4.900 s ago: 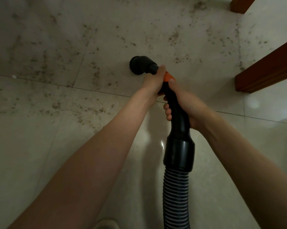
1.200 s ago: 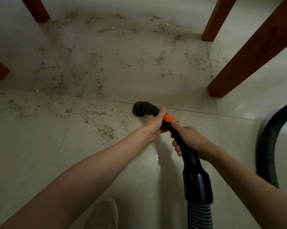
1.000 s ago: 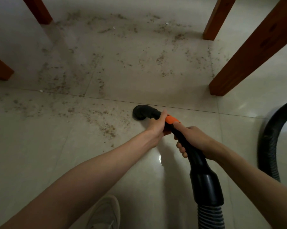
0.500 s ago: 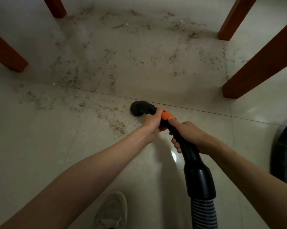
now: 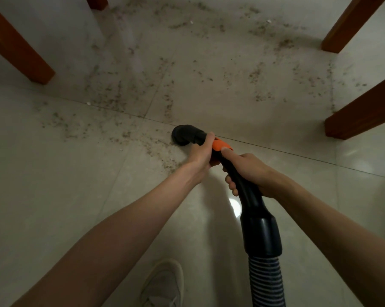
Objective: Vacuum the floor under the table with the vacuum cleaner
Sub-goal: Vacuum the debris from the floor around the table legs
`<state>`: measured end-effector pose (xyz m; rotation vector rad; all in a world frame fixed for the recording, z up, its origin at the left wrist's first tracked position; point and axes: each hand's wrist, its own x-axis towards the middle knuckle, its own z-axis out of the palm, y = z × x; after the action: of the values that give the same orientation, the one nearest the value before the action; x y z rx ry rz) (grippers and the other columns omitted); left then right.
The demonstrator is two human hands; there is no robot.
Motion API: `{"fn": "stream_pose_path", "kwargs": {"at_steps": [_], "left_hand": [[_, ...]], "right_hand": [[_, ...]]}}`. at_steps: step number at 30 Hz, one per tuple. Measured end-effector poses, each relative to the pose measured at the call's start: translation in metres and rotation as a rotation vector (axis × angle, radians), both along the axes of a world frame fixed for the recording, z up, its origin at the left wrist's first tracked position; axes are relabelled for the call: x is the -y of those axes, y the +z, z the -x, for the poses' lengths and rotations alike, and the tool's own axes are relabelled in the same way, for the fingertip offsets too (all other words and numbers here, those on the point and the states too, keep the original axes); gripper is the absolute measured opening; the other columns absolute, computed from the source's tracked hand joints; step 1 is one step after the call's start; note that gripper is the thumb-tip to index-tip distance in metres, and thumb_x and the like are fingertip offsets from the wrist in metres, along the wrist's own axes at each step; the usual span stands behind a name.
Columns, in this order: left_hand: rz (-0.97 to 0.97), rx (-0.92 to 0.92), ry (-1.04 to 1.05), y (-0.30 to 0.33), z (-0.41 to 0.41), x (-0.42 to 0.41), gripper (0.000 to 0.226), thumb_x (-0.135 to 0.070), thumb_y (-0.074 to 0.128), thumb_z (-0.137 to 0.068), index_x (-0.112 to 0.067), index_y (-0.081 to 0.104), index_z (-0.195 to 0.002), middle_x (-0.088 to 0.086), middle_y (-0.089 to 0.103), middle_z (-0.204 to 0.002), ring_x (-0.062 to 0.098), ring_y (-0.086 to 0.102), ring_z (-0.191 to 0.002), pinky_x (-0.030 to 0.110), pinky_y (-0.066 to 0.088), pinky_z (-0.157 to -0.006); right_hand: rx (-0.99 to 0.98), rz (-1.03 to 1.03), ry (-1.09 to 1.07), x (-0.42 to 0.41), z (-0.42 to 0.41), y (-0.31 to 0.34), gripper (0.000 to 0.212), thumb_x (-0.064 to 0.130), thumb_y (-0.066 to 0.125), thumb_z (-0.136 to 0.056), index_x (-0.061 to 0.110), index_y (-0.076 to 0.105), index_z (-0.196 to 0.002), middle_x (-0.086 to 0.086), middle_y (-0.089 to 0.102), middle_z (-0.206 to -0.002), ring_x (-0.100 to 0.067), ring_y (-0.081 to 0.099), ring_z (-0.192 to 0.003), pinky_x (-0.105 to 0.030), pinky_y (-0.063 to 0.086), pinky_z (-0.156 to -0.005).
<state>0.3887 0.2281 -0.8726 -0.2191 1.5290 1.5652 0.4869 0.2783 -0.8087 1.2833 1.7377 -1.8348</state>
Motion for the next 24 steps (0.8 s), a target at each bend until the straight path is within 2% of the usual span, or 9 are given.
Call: {"fn": "stream_pose_path", "kwargs": {"at_steps": [12,18,20,22,24], "left_hand": [[0.043,-0.031,0.083,0.003,0.044,0.011,0.025,-0.025,0.05,-0.096,-0.007,0.049,-0.078,0.006,0.054,-0.073,0.015,0.055,-0.066,0.025,0.046,-0.055],[0.061,-0.023,0.022,0.008,0.042,-0.008,0.028,-0.028,0.049,-0.096,-0.001,0.05,-0.104,0.007,0.056,-0.08,0.02,0.058,-0.075,0.031,0.051,-0.066],[0.054,-0.032,0.006,0.01,0.043,-0.013,0.026,-0.028,0.049,-0.096,-0.002,0.048,-0.098,0.007,0.055,-0.08,0.021,0.058,-0.079,0.032,0.052,-0.068],[0.038,-0.037,-0.002,0.012,0.046,-0.017,0.026,-0.027,0.049,-0.097,-0.005,0.049,-0.083,0.007,0.055,-0.079,0.019,0.057,-0.073,0.03,0.051,-0.063],[0.046,-0.04,0.0,0.014,0.053,-0.019,0.027,-0.027,0.049,-0.097,-0.009,0.045,-0.077,0.007,0.054,-0.079,0.017,0.056,-0.07,0.028,0.049,-0.06]], "right_hand": [[-0.037,0.002,0.007,0.013,0.045,-0.006,0.044,0.043,0.044,-0.098,0.001,0.052,-0.089,-0.01,0.053,-0.058,-0.015,0.05,-0.036,-0.022,0.045,-0.039],[-0.023,-0.026,-0.067,0.005,0.043,-0.005,0.042,0.045,0.045,-0.097,0.004,0.051,-0.091,-0.009,0.053,-0.058,-0.015,0.05,-0.039,-0.024,0.045,-0.039],[-0.025,-0.03,-0.081,0.001,0.044,-0.003,0.042,0.045,0.044,-0.097,0.005,0.051,-0.089,-0.009,0.052,-0.058,-0.016,0.05,-0.039,-0.023,0.044,-0.038],[-0.038,-0.035,-0.099,-0.002,0.048,-0.003,0.041,0.044,0.045,-0.098,0.005,0.05,-0.087,-0.009,0.052,-0.057,-0.016,0.049,-0.039,-0.023,0.044,-0.038],[-0.052,-0.043,-0.128,-0.003,0.055,-0.005,0.04,0.043,0.046,-0.097,0.005,0.05,-0.086,-0.009,0.052,-0.055,-0.017,0.05,-0.038,-0.023,0.045,-0.038]]}}
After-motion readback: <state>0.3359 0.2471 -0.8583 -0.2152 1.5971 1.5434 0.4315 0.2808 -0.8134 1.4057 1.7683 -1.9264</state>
